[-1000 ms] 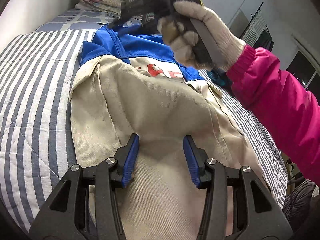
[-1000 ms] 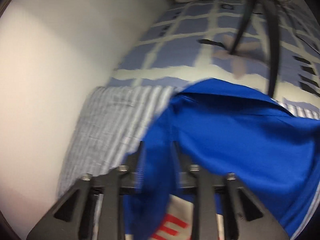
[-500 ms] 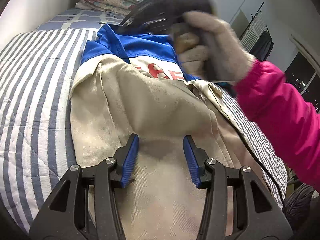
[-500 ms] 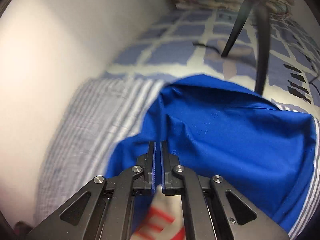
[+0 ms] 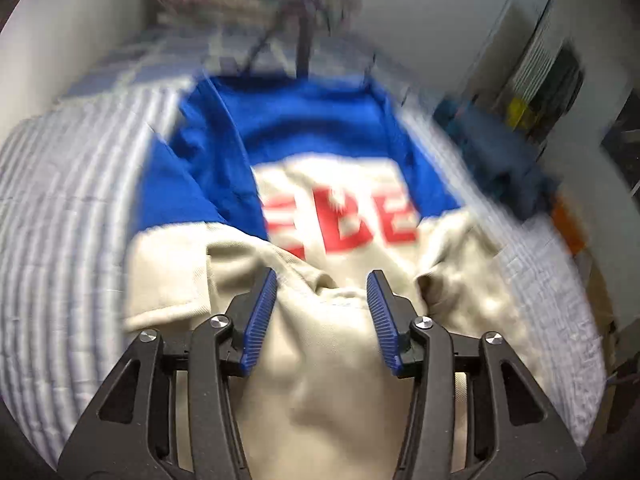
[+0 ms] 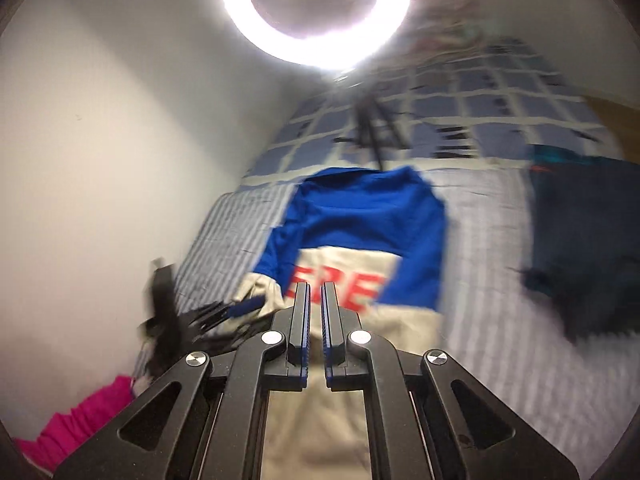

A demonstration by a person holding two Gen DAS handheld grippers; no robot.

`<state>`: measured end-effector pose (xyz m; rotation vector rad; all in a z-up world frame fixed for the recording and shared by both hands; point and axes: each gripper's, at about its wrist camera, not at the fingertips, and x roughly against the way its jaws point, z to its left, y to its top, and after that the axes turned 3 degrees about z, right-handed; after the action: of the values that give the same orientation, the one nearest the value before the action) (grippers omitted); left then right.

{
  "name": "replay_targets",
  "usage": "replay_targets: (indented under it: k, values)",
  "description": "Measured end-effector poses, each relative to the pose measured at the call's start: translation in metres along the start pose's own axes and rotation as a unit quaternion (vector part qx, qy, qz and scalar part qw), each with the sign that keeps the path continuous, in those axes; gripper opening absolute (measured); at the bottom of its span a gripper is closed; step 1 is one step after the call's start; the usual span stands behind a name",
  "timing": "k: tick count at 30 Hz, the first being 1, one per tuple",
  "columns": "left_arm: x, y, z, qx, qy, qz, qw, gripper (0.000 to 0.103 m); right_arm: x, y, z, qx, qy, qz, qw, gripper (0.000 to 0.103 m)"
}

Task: Fold large clothes
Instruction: 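Release the jacket and raise both tools above it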

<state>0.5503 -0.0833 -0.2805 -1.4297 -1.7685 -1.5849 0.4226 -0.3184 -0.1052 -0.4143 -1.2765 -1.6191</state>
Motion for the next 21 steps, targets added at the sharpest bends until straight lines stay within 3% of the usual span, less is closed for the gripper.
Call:
replay_targets:
  k: [1, 3, 6, 10, 13, 18, 21]
  values:
    - [-0.009, -0.002, -0.008, -0.02, 0.016, 0.001, 0.9997, 0.062, 0.016, -0.008, -0.003, -0.005, -0.011, -0.005, 1.0, 0.004]
    - [-0.01, -0.003, -0.021, -0.047, 0.05, -0.001, 0.9976, 0.063, 0.04, -0.025, -0.008, -0.016, -0.023, -0.011, 1.0, 0.004]
    - [0.015, -0.005, -0.023, -0.032, 0.043, 0.01, 0.9985, 0.063, 0.076, -0.053, -0.007, -0.027, -0.035, -0.011, 0.999, 0.011]
    - [0.112, -0.026, -0.019, 0.001, 0.011, -0.037, 0.9992, 0.063, 0.115, -0.089, 0.006, -0.013, -0.047, -0.018, 0.999, 0.02]
    - [0.179, -0.053, -0.022, -0.005, 0.026, -0.054, 0.9982, 0.063, 0.141, -0.116, 0.018, -0.004, -0.044, -0.029, 0.999, 0.031]
    - [0.282, -0.131, -0.029, 0.009, 0.036, -0.06, 0.9975, 0.065, 0.179, -0.167, 0.038, 0.02, -0.03, -0.03, 0.999, 0.031]
    - [0.321, -0.182, -0.029, 0.037, 0.027, -0.05, 0.9977, 0.073, 0.193, -0.195, 0.045, 0.035, -0.018, -0.018, 0.999, 0.033]
